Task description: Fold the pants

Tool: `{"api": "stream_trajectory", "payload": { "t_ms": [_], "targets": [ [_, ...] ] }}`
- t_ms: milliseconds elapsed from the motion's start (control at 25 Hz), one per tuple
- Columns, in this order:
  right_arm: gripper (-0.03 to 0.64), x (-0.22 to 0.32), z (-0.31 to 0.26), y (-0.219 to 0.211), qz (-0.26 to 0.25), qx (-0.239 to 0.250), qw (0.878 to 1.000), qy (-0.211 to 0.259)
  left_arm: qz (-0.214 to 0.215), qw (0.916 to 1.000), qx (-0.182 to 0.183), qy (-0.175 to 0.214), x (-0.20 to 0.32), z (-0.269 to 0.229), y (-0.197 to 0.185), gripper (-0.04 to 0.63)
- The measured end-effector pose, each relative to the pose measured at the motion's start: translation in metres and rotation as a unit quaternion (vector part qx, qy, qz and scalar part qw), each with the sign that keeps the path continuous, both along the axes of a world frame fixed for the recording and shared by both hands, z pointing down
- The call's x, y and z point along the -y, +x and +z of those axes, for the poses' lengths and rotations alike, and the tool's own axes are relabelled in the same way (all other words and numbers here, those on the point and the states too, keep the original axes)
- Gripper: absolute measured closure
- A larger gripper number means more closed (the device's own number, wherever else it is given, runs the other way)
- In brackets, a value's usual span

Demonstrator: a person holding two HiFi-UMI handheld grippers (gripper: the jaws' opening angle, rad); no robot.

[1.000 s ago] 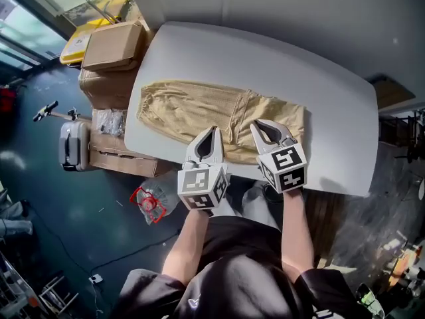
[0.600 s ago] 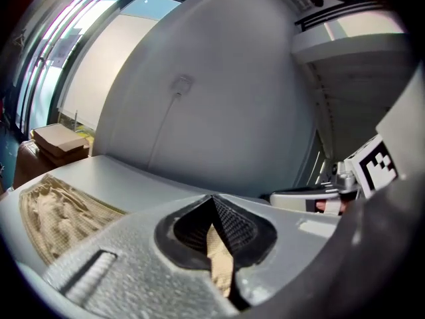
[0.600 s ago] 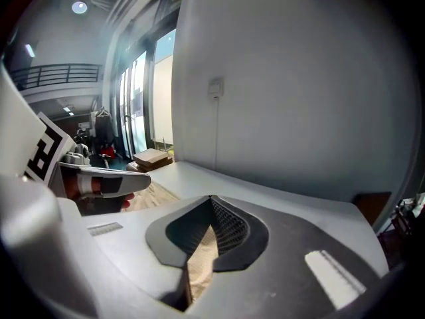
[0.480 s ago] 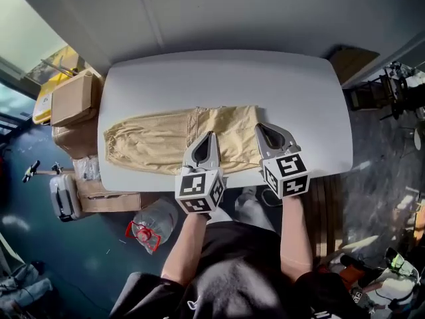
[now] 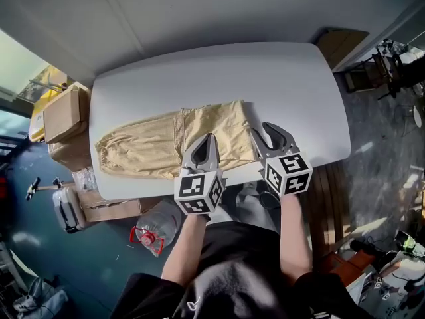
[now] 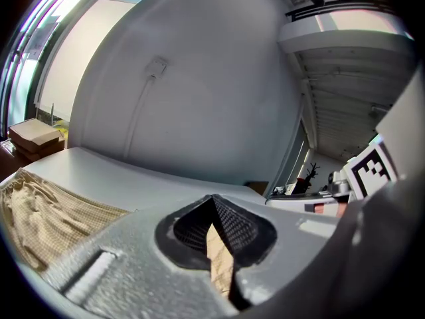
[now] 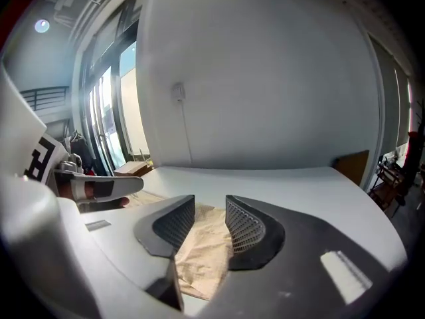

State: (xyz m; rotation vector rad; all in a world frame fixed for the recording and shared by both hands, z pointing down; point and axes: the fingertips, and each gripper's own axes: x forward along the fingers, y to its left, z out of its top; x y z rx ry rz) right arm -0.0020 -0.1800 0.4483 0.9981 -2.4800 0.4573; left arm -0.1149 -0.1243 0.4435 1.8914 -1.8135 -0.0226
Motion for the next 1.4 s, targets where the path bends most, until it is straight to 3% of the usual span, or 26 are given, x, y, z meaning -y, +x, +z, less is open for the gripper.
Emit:
{"api": "stream_trajectory", "payload": {
  "t_ms": [640, 1040, 1400],
  "targets": [
    [0.423, -0.017, 0.135, 0.032, 0.018, -0.019, 0.987, -0.160, -0.015, 0.9947, -0.002, -0.102, -0.020, 0.084, 0.003, 0.592],
    [0.426, -0.025, 0.177, 0.020, 0.000, -0.018, 0.977, -0.213, -0.029, 0.9905, -0.008, -0.134, -0.025, 0.115, 0.000, 0.592],
    [0.538, -0.027, 0.180, 0.011, -0.018, -0.004, 0.972, -0.232, -0.037, 0.9894, -0.002, -0.140, -0.022, 0.118, 0.002, 0.592]
  ]
}}
